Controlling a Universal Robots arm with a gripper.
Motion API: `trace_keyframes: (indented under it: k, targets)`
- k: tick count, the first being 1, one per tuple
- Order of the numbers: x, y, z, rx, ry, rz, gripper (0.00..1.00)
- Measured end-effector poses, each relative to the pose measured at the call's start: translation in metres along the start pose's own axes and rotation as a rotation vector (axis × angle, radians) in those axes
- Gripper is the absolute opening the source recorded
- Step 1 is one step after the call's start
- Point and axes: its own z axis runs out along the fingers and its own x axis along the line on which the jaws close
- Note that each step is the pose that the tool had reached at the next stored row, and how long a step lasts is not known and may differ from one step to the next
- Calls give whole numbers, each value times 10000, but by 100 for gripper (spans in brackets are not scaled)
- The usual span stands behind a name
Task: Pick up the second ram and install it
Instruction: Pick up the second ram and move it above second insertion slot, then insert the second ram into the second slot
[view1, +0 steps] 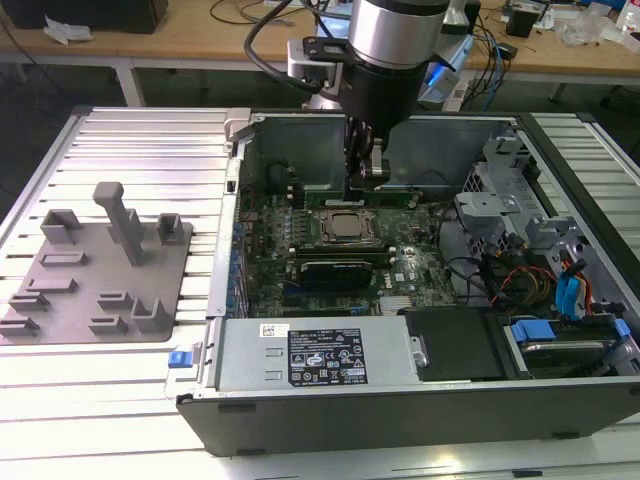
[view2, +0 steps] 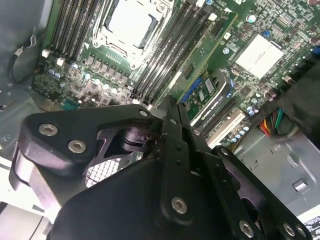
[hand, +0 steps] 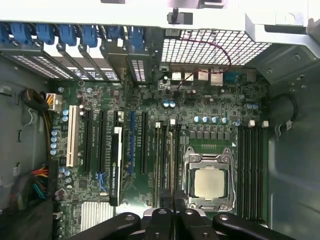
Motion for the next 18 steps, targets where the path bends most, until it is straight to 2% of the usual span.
trace_keyframes:
  k: [3,10,18]
  targets:
    - [-55,-6,62,-2,4,-62,9]
    - [-104,-20,252,-4,9,-132,9]
    - [-105,-19,257,-4,10,-146,9]
